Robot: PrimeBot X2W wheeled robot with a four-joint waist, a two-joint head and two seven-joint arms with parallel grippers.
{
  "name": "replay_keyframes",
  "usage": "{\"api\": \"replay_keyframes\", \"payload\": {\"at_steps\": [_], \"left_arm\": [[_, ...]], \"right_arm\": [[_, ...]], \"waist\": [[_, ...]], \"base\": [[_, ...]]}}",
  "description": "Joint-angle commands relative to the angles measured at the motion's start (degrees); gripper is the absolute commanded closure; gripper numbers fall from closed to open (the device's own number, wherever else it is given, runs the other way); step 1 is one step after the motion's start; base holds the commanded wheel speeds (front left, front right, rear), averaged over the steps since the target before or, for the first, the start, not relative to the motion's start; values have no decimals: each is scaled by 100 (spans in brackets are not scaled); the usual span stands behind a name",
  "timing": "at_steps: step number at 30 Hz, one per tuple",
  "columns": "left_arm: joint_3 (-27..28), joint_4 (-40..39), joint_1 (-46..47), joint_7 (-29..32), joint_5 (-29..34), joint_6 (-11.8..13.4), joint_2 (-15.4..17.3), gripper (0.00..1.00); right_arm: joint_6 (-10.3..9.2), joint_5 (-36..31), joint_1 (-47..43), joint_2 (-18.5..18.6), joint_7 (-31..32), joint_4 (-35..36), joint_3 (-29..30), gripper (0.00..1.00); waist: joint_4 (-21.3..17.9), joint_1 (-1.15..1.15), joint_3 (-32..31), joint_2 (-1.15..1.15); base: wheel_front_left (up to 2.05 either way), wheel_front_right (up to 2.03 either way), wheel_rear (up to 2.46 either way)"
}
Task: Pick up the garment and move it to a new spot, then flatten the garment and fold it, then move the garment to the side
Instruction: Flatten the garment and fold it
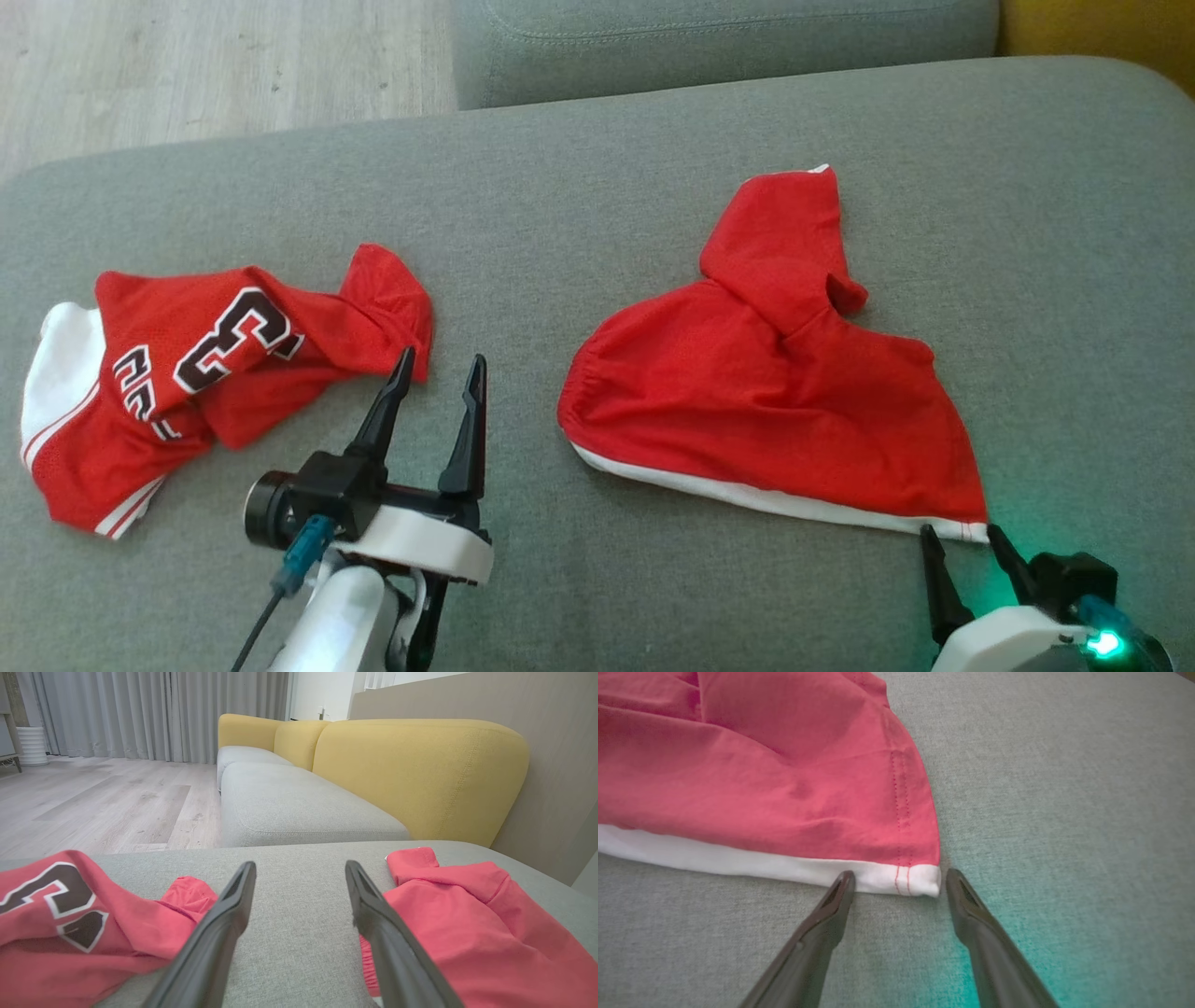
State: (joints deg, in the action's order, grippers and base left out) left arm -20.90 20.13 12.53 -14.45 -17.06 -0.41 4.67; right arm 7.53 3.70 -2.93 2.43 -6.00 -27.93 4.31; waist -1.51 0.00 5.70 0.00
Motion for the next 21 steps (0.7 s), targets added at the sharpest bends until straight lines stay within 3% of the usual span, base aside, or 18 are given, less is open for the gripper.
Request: {"api": "replay_keyframes", "payload": {"at_steps": [1,2,3,4,13,21], "left_arm": [[213,-148,220,-55,49,-10,0,0],[215,-138,223,-55,54,-15,0,0],[215,-128,224,-55,60,-18,0,0],[213,-115,225,-55,67,-20,1,0],[175,-22,179,-55,102,-51,1,0],[-236,242,131,236,91,-389,36,0]], "right_arm": [[-4,29,200,45,-18,89,-157,0],[-4,32,210,45,-18,71,-163,46],[-4,36,224,45,-20,59,-162,80],[-4,38,240,45,-29,51,-154,100],[-4,-149,379,45,-230,143,307,100],[-4,-319,575,45,-143,229,937,100]], "waist": [[13,0,11,0],[19,0,12,0],[22,0,14,0],[23,0,15,0],[4,0,-34,0],[-9,0,-8,0]], "base": [[0,0,0],[0,0,0],[0,0,0],[0,0,0],[0,0,0],[0,0,0]]}}
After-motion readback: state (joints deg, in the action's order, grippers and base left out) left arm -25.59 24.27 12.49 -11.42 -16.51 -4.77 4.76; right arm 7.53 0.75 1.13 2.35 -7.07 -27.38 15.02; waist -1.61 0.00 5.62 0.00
